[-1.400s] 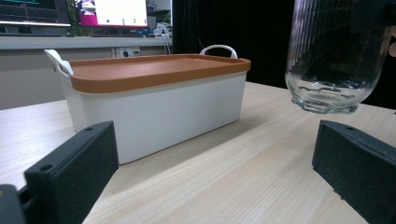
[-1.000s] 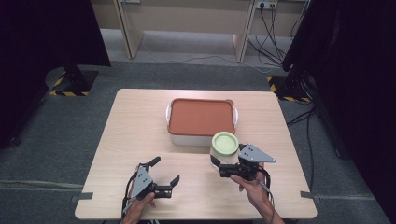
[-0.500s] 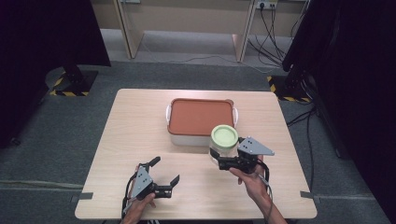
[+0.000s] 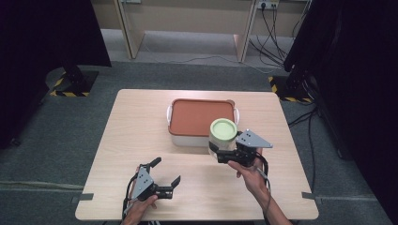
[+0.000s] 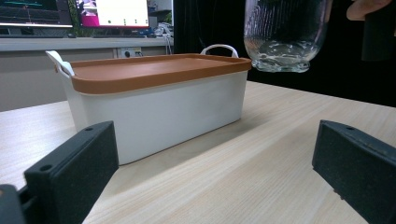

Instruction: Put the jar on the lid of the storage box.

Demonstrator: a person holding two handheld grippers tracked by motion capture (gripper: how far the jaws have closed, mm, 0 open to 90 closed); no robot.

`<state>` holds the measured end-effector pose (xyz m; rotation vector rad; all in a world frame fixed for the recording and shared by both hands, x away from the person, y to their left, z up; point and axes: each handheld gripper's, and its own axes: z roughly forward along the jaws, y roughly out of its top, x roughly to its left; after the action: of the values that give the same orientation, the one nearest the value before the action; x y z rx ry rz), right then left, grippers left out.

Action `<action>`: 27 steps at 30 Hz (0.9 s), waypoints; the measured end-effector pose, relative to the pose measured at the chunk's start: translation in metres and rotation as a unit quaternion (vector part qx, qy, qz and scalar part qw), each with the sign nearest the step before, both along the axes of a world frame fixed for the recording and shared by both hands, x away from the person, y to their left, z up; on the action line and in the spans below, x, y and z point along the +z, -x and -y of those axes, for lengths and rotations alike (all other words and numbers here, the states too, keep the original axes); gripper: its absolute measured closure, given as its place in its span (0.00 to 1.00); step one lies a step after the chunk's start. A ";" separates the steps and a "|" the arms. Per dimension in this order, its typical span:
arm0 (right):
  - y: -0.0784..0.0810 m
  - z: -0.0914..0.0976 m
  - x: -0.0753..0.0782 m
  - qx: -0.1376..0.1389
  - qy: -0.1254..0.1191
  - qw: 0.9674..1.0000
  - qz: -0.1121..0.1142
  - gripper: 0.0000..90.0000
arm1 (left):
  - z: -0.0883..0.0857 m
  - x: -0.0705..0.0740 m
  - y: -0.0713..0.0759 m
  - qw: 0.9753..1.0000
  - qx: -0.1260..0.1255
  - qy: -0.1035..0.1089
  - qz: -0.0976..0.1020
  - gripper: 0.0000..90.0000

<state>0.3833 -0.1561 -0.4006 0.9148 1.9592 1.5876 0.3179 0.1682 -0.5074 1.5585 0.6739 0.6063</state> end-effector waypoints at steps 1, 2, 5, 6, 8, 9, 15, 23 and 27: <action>-0.001 0.000 0.000 0.000 0.000 1.000 0.000 0.13 | 0.000 0.000 0.000 1.000 0.000 0.001 0.000 0.00; -0.002 -0.001 0.001 0.000 0.000 1.000 0.000 0.13 | 0.000 0.000 0.000 1.000 0.000 0.001 0.000 0.00; -0.005 -0.003 0.003 0.000 -0.001 1.000 0.000 0.13 | 0.000 0.000 0.000 1.000 0.000 0.000 0.000 0.00; -0.007 -0.003 0.004 0.000 -0.002 1.000 -0.001 0.13 | 0.000 0.000 0.000 1.000 0.000 0.000 0.000 0.00; -0.010 -0.005 0.005 -0.001 -0.003 1.000 -0.003 0.13 | 0.000 0.000 0.000 1.000 0.000 0.000 0.000 0.00; -0.011 -0.005 0.006 -0.001 -0.003 1.000 -0.003 0.13 | 0.000 0.000 0.000 1.000 0.000 0.000 0.000 0.00; -0.020 -0.008 0.009 -0.006 -0.007 1.000 -0.005 0.13 | 0.000 0.000 0.000 1.000 0.000 0.000 0.000 0.00; -0.032 -0.013 0.013 -0.013 -0.006 1.000 -0.005 0.13 | 0.000 0.000 0.000 1.000 0.000 0.000 -0.001 0.00; -0.037 -0.014 0.014 -0.016 -0.009 1.000 -0.006 0.13 | 0.000 0.000 0.000 1.000 0.000 0.000 -0.001 0.00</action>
<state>0.4199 -0.1418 -0.3863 0.9600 1.9331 1.5874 0.3180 0.1682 -0.5074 1.5592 0.6745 0.6052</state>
